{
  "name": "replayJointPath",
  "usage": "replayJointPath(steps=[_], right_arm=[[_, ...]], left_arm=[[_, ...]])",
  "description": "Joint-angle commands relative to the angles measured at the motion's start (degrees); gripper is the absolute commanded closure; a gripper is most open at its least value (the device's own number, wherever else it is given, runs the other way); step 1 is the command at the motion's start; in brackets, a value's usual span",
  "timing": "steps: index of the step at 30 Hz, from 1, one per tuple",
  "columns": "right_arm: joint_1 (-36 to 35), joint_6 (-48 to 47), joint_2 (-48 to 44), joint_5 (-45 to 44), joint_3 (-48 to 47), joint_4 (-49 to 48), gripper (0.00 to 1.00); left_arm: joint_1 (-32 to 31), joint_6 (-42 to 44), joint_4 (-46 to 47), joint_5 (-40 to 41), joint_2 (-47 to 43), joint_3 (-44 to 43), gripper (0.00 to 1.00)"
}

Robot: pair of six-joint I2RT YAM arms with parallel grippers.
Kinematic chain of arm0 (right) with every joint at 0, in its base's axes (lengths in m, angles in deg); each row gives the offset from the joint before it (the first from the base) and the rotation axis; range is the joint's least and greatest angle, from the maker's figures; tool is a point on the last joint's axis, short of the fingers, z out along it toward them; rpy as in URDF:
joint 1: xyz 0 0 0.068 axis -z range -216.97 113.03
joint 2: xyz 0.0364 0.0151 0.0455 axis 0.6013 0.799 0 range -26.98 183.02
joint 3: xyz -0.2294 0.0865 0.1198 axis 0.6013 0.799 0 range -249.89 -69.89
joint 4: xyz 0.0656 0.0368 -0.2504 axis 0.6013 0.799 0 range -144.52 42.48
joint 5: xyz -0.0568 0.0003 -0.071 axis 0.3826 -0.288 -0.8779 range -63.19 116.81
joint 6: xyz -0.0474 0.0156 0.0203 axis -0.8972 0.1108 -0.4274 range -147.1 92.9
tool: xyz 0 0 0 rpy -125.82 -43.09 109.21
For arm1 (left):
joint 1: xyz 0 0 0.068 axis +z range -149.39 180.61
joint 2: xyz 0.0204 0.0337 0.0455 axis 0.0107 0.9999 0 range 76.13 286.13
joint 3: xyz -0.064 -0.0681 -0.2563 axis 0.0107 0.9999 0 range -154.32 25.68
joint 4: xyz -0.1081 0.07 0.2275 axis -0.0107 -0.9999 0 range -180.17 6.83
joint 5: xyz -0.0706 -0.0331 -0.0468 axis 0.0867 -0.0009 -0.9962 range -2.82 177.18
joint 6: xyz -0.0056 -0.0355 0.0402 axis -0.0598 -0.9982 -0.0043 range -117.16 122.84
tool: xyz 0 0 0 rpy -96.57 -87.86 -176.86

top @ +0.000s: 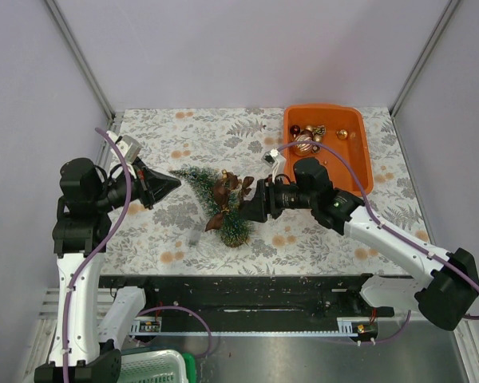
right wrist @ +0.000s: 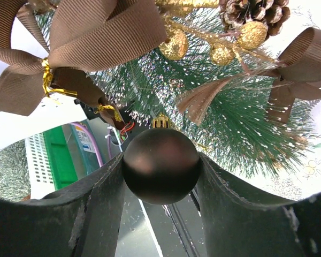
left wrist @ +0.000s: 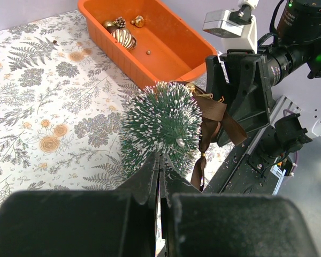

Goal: Decorate the small christmas tree

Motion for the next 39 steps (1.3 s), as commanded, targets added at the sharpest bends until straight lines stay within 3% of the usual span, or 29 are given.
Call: replayJointPath(steps=[1, 11, 29, 39], right_arm=[[0.5, -2.1, -1.0, -2.3, -0.3, -0.9, 0.81], [4.8, -1.4, 0.0, -3.6, 3.6, -3.7, 0.82], [3.2, 1.3, -1.4, -1.6, 11.0, -6.0, 0.83], [0.1, 0.8, -4.6, -1.2, 4.4, -2.7, 0.83]], left_arm=[[-0.1, -0.5, 2.7, -0.5, -0.5, -1.7, 1.0], [-0.1, -0.5, 2.7, -0.7, -0.9, -1.5, 1.0], [-0.1, -0.6, 2.6, -0.8, -1.0, -1.0, 1.0], [-0.2, -1.3, 3.1, -0.7, -1.0, -1.0, 1.0]])
